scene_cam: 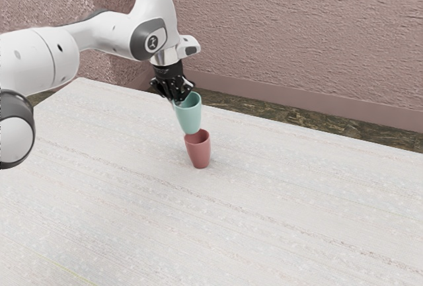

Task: Place the right cup onto the left cup

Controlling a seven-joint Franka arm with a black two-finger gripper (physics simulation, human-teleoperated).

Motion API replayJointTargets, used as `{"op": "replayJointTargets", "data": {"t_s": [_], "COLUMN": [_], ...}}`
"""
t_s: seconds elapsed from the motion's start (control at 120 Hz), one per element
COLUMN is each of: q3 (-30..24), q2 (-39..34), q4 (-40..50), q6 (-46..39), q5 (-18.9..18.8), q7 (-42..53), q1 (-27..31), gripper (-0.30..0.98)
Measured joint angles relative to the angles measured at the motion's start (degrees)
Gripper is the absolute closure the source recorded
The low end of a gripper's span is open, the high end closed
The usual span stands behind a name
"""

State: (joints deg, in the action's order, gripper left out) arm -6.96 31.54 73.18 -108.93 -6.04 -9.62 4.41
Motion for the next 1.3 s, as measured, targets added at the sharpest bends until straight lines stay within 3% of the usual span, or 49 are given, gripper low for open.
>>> {"op": "replayJointTargets", "data": {"t_s": [1.008,1.192,1.3], "q3": [-0.07,-0.06,0.01], "q2": [5.48,4.88,2.91], "q4": [-1.22,-1.16,0.16], "q6": [-3.95,-4.24,-4.32], "q5": [2.47,2.38,2.2], "q7": [3.66,3.99,4.11], "q1": [0.51,0.39,0.26], "gripper": [0.79,0.4,0.24]}}
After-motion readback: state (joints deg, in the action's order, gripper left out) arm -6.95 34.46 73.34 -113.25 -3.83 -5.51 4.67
